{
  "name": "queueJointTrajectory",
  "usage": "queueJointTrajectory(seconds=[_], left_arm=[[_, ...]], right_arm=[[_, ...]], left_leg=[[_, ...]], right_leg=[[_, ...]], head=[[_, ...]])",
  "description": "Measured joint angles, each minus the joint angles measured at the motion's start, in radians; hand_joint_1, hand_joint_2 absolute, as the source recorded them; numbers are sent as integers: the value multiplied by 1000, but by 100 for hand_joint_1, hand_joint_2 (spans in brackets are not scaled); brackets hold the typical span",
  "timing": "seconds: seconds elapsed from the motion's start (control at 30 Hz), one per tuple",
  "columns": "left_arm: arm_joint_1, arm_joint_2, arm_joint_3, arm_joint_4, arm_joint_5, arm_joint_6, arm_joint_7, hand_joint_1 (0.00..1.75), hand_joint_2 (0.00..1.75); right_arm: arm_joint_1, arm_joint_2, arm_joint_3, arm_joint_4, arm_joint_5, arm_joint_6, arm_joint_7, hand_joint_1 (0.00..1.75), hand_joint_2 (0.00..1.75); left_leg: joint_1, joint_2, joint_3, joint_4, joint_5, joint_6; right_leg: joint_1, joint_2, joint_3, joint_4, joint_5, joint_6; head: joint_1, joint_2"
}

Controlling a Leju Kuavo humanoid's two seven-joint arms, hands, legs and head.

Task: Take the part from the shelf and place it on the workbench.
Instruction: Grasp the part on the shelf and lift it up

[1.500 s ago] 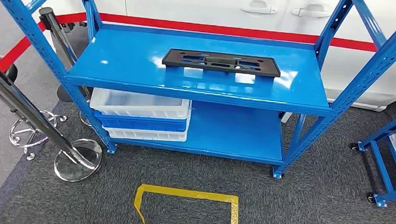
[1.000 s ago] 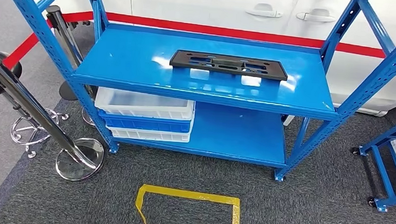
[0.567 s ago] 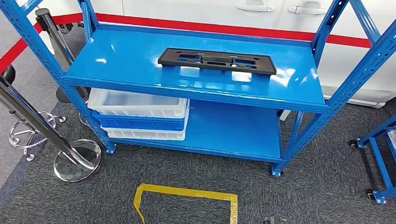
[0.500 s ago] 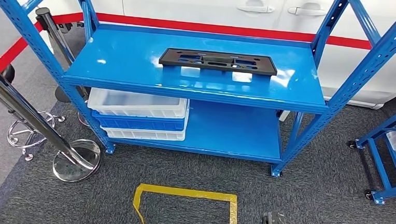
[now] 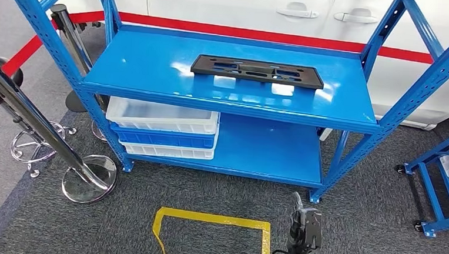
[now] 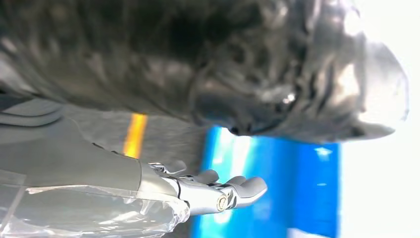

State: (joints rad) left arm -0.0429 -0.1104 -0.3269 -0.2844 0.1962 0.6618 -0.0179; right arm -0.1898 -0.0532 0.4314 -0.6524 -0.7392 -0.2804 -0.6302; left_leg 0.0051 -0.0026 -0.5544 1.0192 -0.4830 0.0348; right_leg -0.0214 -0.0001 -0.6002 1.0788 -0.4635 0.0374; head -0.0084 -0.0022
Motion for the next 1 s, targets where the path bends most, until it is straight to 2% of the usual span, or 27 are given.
queueJointTrajectory(seconds=[0.03, 0.13, 0.17, 0.23, 0.3, 0.33, 0.37, 0.4, 0.47, 0.5, 0.53, 0.57, 0.67, 0.73, 0.77, 0.83, 0.87, 0.9, 0.93, 1.0], left_arm=[[-2, -1, -5, 2, 0, 2, 0, 0, 0], [-6, -1, -18, 7, 1, 7, 0, 0, 0], [-7, -1, -23, 8, 1, 8, 0, 0, 0], [-9, -1, -31, 11, 2, 9, 0, 0, 0], [-10, -1, -39, 14, 3, 10, -1, 0, 0], [-10, -1, -42, 16, 5, 11, -1, 0, 0], [-10, -2, -46, 18, 8, 11, -2, 0, 0], [-10, -2, -50, 19, 10, 12, -4, 0, 0], [-11, -1, -56, 20, 15, 13, -11, 0, 0], [-13, -1, -58, 21, 17, 13, -16, 0, 0], [-14, -1, -61, 21, 19, 14, -21, 0, 0], [-15, -1, -63, 21, 22, 14, -26, 0, 0], [-15, -2, -73, 21, 29, 14, -38, 0, 0], [-15, -2, -78, 22, 33, 15, -44, 0, 0], [-16, -2, -80, 22, 34, 15, -47, 0, 0], [-17, -2, -83, 22, 35, 15, -53, 0, 0], [-17, -2, -85, 23, 35, 15, -55, 0, 0], [-17, -2, -88, 24, 35, 15, -56, 0, 0], [-17, -2, -90, 25, 35, 15, -57, 0, 0], [-17, -2, -94, 26, 35, 15, -61, 0, 0]], right_arm=[[3, -2, -2, -32, 11, -11, -1, 0, 0], [18, -8, -4, -129, 43, -43, -4, 0, 0], [22, -10, -5, -163, 51, -51, -4, 0, 0], [28, -15, -8, -233, 68, -63, -4, 0, 0], [39, -20, -10, -306, 90, -80, -4, 0, 0], [46, -22, -10, -342, 103, -88, -3, 0, 0], [52, -23, -10, -378, 118, -96, -2, 0, 0], [57, -24, -10, -413, 132, -104, 1, 0, 0], [62, -27, -10, -491, 170, -120, 11, 0, 0], [62, -28, -10, -529, 194, -130, 17, 0, 0], [62, -30, -10, -568, 220, -139, 24, 0, 0], [62, -32, -9, -601, 247, -148, 31, 0, 0], [61, -37, -2, -698, 325, -174, 57, 0, 0], [58, -40, 3, -752, 364, -189, 69, 0, 0], [55, -41, 5, -774, 383, -197, 74, 0, 0], [53, -42, 15, -822, 425, -215, 86, 0, 0], [52, -43, 21, -850, 447, -223, 93, 0, 0], [51, -44, 27, -878, 470, -231, 101, 0, 0], [49, -45, 32, -902, 492, -238, 110, 0, 0], [38, -46, 41, -945, 553, -255, 135, 0, 0]], left_leg=[[-2, -1, -3, 6, -3, -6], [-2, -1, -7, 10, -7, -19], [-1, -1, -12, 20, -16, -24], [3, 0, -46, 94, -64, -34], [6, 0, -109, 224, -123, -41], [7, 0, -133, 271, -135, -42], [7, 0, -142, 286, -128, -41], [6, 0, -132, 262, -102, -39], [5, 0, -74, 134, -32, -28], [2, 0, -45, 72, -9, -22], [-1, 0, -27, 31, 2, -18], [-4, -1, -20, 13, 2, -15], [-1, -2, -14, -4, 12, -3], [4, 0, -7, -20, 22, 7], [3, 0, -7, -22, 23, 10], [3, 1, -8, -23, 24, 14], [3, 1, -8, -22, 24, 15], [3, 0, -8, -21, 23, 15], [3, -1, -8, -20, 22, 14], [3, -3, -7, -13, 17, 9]], right_leg=[[1, 1, 11, -27, 5, -5], [4, 3, 8, -33, 3, -27], [3, 4, 9, -35, 5, -33], [-1, 3, 9, -38, 7, -44], [1, 3, 8, -37, 7, -48], [2, 3, 8, -37, 7, -49], [3, 3, 8, -37, 6, -49], [4, 4, 9, -37, 6, -49], [5, 7, 11, -37, 6, -48], [6, 7, 11, -36, 6, -45], [7, 8, 10, -36, 6, -41], [7, 8, 9, -37, 7, -35], [7, 7, 9, -39, 5, -17], [8, 5, -4, -7, -21, -9], [8, 4, -20, 29, -44, -8], [8, 4, -70, 137, -98, -5], [7, 4, -93, 188, -115, -2], [6, 4, -104, 214, -116, 0], [5, 4, -98, 202, -99, 1], [2, 3, -42, 88, -32, -1]], head=[[0, 0], [1, 0], [-1, 0], [-7, 0], [-10, 0], [-10, 0], [-11, 0], [-10, 0], [-11, 0], [-10, 0], [-10, 0], [-10, 0], [-9, 0], [-6, 0], [-4, 0], [-1, 0], [0, 0], [0, 0], [0, 0], [1, 0]])
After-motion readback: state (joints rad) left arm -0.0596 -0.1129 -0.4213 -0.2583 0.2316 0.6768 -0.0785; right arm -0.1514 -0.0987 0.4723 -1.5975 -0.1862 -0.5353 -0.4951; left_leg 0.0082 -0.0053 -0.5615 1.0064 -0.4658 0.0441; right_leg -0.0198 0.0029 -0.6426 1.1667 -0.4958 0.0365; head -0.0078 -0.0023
